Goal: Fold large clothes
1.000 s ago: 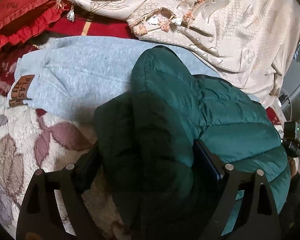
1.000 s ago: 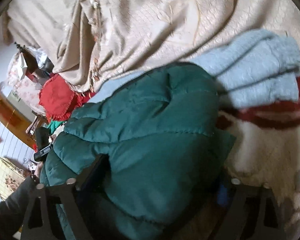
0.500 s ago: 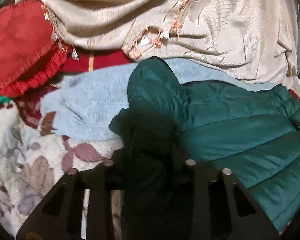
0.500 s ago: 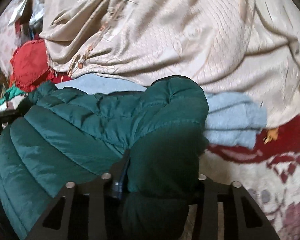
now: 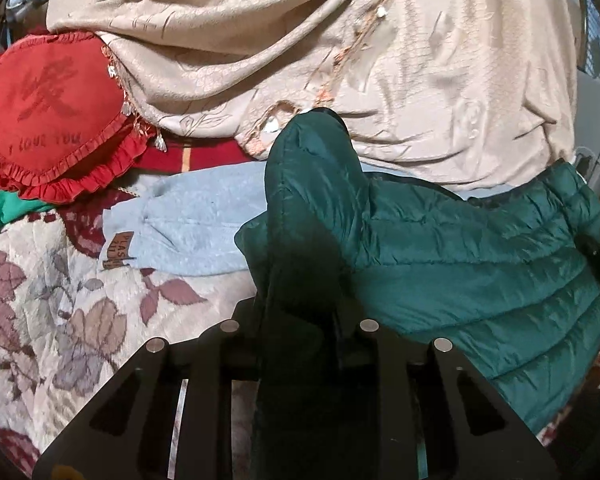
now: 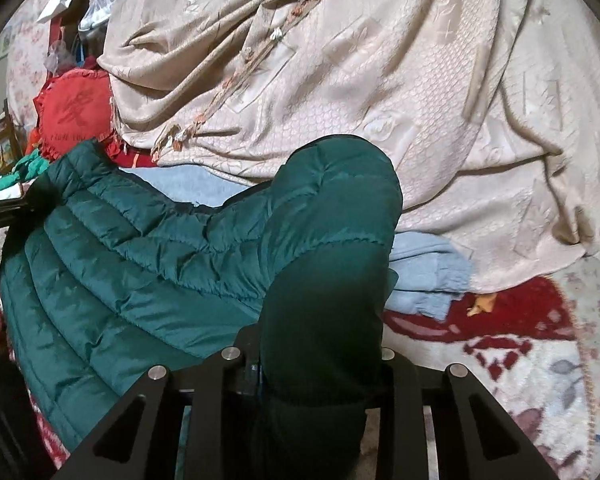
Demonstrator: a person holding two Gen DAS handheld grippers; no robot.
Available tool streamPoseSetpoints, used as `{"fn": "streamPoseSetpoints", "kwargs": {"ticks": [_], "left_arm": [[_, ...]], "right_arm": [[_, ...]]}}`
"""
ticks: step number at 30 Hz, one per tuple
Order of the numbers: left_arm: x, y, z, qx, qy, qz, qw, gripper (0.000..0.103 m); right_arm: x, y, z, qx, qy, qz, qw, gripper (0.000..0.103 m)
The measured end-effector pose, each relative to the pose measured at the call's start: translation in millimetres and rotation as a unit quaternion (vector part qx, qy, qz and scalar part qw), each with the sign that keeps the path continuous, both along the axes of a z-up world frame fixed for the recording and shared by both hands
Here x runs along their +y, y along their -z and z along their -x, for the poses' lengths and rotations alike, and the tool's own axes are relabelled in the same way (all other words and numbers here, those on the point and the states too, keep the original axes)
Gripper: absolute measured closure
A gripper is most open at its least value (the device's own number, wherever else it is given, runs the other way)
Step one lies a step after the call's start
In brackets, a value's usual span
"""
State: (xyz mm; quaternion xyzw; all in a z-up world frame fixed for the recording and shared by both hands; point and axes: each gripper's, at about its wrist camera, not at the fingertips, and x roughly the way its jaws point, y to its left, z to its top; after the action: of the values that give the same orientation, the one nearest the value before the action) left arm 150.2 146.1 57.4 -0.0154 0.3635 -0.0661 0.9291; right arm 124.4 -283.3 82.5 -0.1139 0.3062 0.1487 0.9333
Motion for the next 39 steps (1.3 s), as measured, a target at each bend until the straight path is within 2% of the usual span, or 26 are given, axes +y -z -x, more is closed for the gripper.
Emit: {"fn": "streamPoseSetpoints", "kwargs": {"ticks": [7, 11, 18, 24, 30, 34, 37, 39], "left_arm": [[-12, -38, 27, -0.022, 0.013, 0.023, 0.9994, 0.080], [-20, -62, 44, -0.032, 0.027, 0.029, 0.9987, 0.080], [-34, -71, 70, -0.016, 0.047, 0.044, 0.9978, 0.080], [-50, -51, 69, 0.007, 0.053, 0.047, 0.9975, 0.080], [-70, -10, 50, 0.043, 0.052, 0.022, 0.9975, 0.080], [-65, 5, 39, 0.055, 0.037, 0.035, 0.9972, 0.078], [-64, 15, 33, 0.063, 0.028, 0.028, 0.9972, 0.072], [-61, 26, 27, 0.072, 0.012, 0.026, 0.9970, 0.056]], "right_arm": [[-15, -41, 38, -0.035, 0.011, 0.003, 0.999, 0.076], [-24, -59, 56, -0.041, 0.015, 0.004, 0.999, 0.076], [-42, -70, 91, -0.048, 0.017, 0.015, 0.999, 0.076], [-57, -44, 100, -0.032, 0.030, 0.016, 0.999, 0.076], [-73, 5, 74, 0.016, 0.050, 0.008, 0.999, 0.076], [-82, 24, 57, 0.036, 0.056, -0.011, 0.998, 0.076], [-83, 38, 46, 0.050, 0.058, -0.009, 0.997, 0.075], [-84, 46, 37, 0.059, 0.062, -0.013, 0.996, 0.072]]}}
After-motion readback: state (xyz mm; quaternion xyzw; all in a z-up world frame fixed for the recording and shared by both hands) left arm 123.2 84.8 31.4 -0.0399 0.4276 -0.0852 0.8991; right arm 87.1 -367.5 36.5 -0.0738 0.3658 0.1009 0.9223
